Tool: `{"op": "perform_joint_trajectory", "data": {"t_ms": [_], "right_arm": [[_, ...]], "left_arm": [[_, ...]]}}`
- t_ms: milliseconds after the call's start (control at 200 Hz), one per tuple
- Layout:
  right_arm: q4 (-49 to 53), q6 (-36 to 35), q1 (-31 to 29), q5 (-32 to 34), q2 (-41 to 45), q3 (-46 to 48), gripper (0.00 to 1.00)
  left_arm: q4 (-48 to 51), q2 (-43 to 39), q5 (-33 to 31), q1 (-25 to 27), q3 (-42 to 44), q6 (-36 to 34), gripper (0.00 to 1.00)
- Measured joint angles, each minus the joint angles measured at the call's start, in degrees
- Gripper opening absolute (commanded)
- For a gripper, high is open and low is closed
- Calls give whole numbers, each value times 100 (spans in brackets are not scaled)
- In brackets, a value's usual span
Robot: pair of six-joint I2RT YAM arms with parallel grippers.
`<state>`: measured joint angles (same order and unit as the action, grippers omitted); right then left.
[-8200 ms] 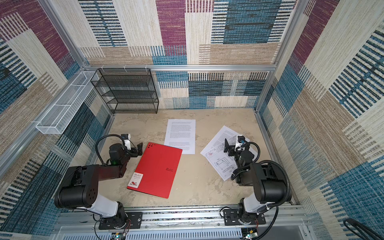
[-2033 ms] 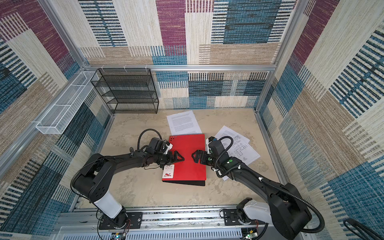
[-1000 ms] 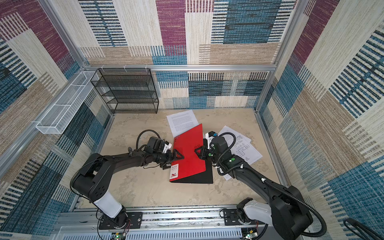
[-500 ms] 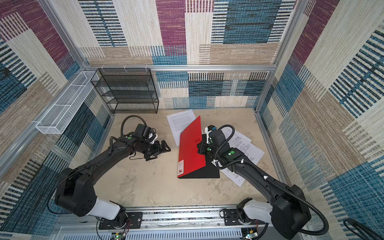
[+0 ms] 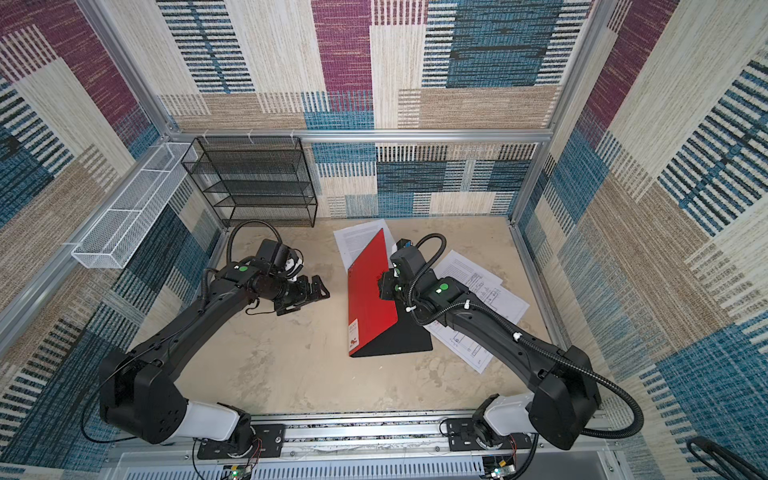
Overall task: Put the files into the folder
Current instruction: 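Lift the red cover with the right gripper, swinging it away from the left, then lay the cover flat with the right gripper while the left moves over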
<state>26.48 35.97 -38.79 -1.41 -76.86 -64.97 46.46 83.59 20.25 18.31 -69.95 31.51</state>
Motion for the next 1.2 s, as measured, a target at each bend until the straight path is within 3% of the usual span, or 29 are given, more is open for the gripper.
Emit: {"op": "perform_joint_trajectory", "data": {"t_ms": [220, 391, 666, 962, 1087, 1197], "right_arm": [[-903, 72, -26, -1117, 74, 109, 51], [-1419, 216, -111, -1665, -234, 37, 55], [-1735, 249, -717, -1858, -1250, -951, 69], [-1873, 212, -1338, -2210, -3576, -2750, 81], [-1633, -39, -1335, -2044, -3534, -3233, 88], [-1414, -297, -1333, -1703, -3088, -3217, 84]], "left_arm": [[-107, 415, 802, -155, 157, -11, 98], [-107, 160, 1012, -527, 234, 2, 98], [662, -647, 293, -1600, -625, -251, 99], [1366, -1027, -212, -2249, -1755, -463, 99], [1471, -1104, -177, -2319, -1882, -463, 97], [1432, -1080, -33, -2214, -1735, -463, 92]]}}
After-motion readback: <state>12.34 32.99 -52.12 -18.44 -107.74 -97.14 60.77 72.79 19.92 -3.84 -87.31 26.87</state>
